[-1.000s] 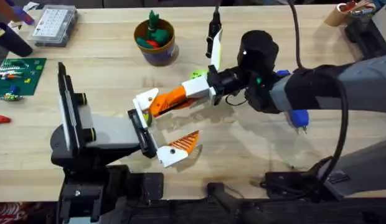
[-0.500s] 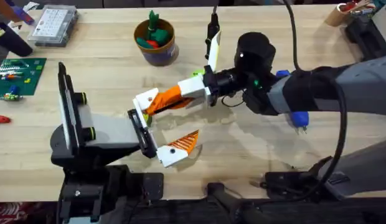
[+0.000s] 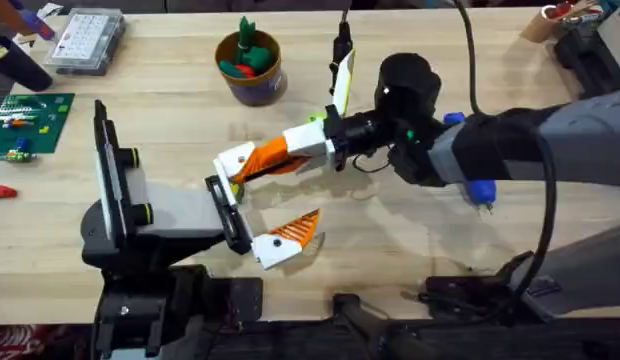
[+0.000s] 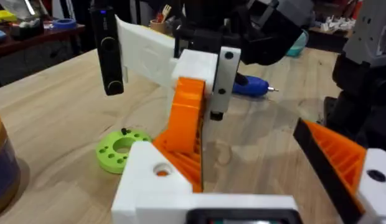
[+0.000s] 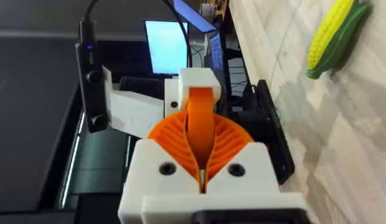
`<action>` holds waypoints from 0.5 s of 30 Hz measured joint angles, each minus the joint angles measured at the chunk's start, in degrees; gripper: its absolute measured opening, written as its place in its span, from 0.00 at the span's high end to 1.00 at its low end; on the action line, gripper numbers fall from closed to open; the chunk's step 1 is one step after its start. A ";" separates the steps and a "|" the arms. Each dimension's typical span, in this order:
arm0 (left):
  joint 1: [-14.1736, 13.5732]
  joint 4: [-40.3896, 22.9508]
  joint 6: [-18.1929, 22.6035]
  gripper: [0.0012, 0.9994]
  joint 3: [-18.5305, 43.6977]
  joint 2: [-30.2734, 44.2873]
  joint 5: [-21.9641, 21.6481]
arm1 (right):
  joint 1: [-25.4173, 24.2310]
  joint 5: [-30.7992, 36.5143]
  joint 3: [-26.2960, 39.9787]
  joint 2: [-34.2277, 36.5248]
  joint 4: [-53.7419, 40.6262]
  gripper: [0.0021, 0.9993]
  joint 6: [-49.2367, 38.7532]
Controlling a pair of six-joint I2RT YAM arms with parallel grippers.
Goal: Pick up the gripper from the table and insert it into the empty holder that is missing its gripper. Then pick up a screw, insert it into the mounting hole, and use the screwdriver to tighten it. Finally, clean up the table by picking up the vegetable and placing it into the bucket.
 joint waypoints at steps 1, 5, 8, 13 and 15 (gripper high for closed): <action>0.00 0.00 0.00 0.01 0.00 0.01 0.01 | 0.00 -0.05 0.01 0.01 0.00 0.98 0.00; 0.00 0.01 0.01 0.01 0.00 0.02 0.03 | 0.00 -0.23 0.20 0.01 -0.15 0.98 0.00; 0.00 0.01 0.04 0.01 0.00 0.01 -0.07 | 0.00 -0.37 0.44 0.00 -0.40 0.98 0.02; 0.00 0.01 0.04 0.01 0.00 0.00 -0.09 | 0.00 -0.38 0.48 0.01 -0.48 0.98 0.02; 0.00 0.01 0.04 0.01 0.00 0.01 -0.09 | 0.00 -0.39 0.49 0.00 -0.48 0.98 0.02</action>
